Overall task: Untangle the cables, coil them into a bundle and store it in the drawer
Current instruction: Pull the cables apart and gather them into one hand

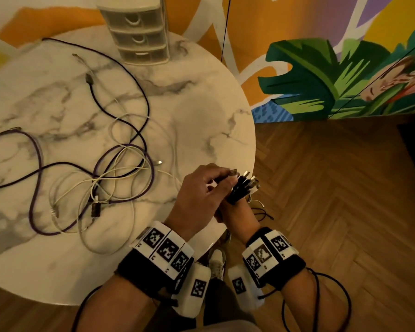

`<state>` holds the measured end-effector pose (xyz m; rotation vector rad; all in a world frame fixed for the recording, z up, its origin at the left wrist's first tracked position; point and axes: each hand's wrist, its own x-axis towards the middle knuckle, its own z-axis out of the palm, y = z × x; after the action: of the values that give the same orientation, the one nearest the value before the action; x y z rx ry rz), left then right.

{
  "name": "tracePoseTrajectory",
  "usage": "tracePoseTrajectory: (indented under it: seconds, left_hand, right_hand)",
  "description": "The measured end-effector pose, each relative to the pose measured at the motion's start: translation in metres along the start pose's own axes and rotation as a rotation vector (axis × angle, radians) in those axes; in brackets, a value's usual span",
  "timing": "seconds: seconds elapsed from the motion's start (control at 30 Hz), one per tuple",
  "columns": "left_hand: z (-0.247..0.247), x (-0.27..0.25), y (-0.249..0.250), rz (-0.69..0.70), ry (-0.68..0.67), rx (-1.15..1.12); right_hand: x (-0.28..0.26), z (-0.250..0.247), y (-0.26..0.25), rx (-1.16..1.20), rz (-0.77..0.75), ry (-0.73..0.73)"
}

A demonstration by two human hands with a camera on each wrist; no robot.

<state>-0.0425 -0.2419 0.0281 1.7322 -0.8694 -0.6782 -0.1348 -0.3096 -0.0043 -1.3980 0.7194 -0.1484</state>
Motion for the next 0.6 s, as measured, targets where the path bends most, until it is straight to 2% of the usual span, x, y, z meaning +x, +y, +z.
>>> tracePoseTrajectory:
  seconds: [0.1, 0.13, 0.17, 0.23, 0.27, 0.3, 0.4, 0.53, 0.6]
  left_hand:
    - [-0.005, -0.003, -0.006, -0.049, 0.050, -0.052]
    - [-0.007, -0.005, -0.009, -0.128, -0.004, -0.145]
    - [-0.008, -0.009, -0.014, -0.210, -0.115, -0.182]
    - [-0.009, -0.025, -0.031, -0.291, -0.372, 0.032]
    - [-0.010, -0.034, -0.041, -0.301, -0.427, 0.153]
    - [-0.016, -0.041, -0.052, -0.301, -0.415, 0.228]
    - [-0.048, -0.052, -0.072, -0.318, -0.212, 0.251]
    - [-0.105, -0.039, -0.077, -0.355, -0.001, 0.271]
    - [-0.124, -0.021, -0.068, -0.317, 0.103, 0.281]
  right_hand:
    - [-0.002, 0.002, 0.001, 0.017, -0.021, 0.110]
    - [-0.002, 0.001, 0.002, 0.021, -0.042, 0.180]
    - [-0.001, 0.000, 0.002, 0.048, -0.064, 0.255]
    - [-0.001, -0.001, -0.001, 0.139, -0.095, 0.380]
    - [-0.001, -0.001, -0.004, 0.231, -0.099, 0.407]
    - [0.000, -0.002, -0.008, 0.364, -0.079, 0.409]
    - [-0.001, -0.010, -0.018, 0.682, -0.004, 0.379]
    - [-0.001, -0.020, -0.024, 0.699, -0.040, 0.414]
    - [0.001, -0.015, -0.027, 0.646, -0.052, 0.462]
